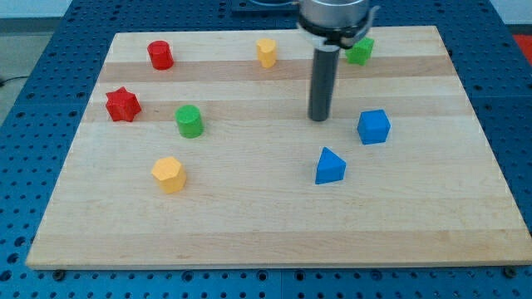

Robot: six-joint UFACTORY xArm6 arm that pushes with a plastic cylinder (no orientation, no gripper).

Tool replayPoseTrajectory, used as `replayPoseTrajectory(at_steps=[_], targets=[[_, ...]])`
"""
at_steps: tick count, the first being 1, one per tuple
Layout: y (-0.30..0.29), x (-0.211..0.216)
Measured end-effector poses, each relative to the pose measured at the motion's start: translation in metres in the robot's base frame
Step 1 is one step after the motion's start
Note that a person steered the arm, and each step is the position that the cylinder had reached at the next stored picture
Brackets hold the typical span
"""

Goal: Place the blue blocks in a vertical line below the green star

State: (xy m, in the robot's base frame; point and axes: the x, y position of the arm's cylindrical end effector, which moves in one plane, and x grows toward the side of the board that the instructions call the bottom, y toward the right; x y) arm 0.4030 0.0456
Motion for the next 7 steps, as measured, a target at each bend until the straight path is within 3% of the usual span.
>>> replayPoseTrajectory(at_steps=[2, 3, 5, 6, 7], targets=[[0.004, 0.071], [0.000, 0.079], [0.072, 0.103], [0.072, 0.128], [0.086, 0.119]])
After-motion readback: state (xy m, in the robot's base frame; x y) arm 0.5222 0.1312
